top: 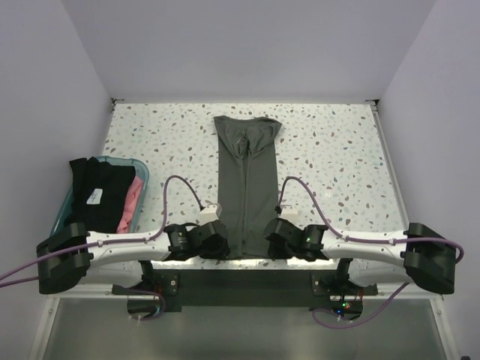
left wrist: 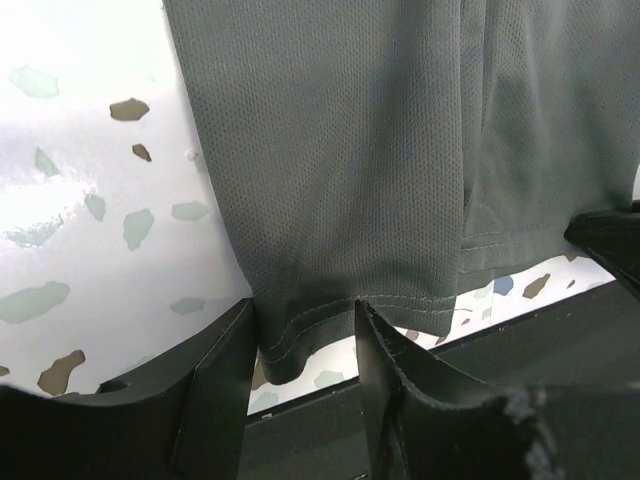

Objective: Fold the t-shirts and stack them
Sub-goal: Fold the tshirt

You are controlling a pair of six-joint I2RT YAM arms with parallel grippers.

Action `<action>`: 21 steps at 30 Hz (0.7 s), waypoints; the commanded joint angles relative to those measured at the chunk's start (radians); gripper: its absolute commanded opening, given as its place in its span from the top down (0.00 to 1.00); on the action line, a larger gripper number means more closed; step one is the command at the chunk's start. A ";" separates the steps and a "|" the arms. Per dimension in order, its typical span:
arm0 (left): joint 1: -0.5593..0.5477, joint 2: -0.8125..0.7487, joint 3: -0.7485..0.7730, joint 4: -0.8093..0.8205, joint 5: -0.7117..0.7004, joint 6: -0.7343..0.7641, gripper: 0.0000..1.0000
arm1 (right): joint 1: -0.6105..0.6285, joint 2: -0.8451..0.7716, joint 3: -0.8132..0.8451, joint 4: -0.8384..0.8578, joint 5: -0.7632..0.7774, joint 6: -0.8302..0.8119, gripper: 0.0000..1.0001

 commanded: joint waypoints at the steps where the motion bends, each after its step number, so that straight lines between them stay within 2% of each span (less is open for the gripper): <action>1: -0.011 -0.013 -0.043 -0.102 0.021 -0.026 0.51 | 0.032 0.036 -0.028 0.014 0.016 0.044 0.75; 5: -0.050 -0.024 -0.070 -0.109 0.028 -0.072 0.52 | 0.039 0.021 -0.034 -0.009 0.021 0.055 0.89; 10: -0.102 -0.030 -0.093 -0.125 0.025 -0.147 0.56 | 0.042 -0.044 -0.040 -0.063 0.029 0.052 0.99; 14: -0.137 -0.024 -0.100 -0.135 0.017 -0.179 0.57 | 0.056 -0.062 -0.040 -0.069 0.016 0.049 1.00; 16: -0.139 -0.020 -0.104 -0.132 0.012 -0.182 0.60 | 0.071 -0.055 -0.035 -0.067 0.013 0.049 1.00; 17: -0.139 -0.018 -0.109 -0.126 0.012 -0.182 0.63 | 0.076 -0.047 -0.032 -0.067 0.012 0.051 1.00; 21: -0.139 -0.021 -0.075 -0.124 -0.012 -0.158 0.92 | 0.098 -0.044 -0.009 -0.076 0.013 0.047 1.00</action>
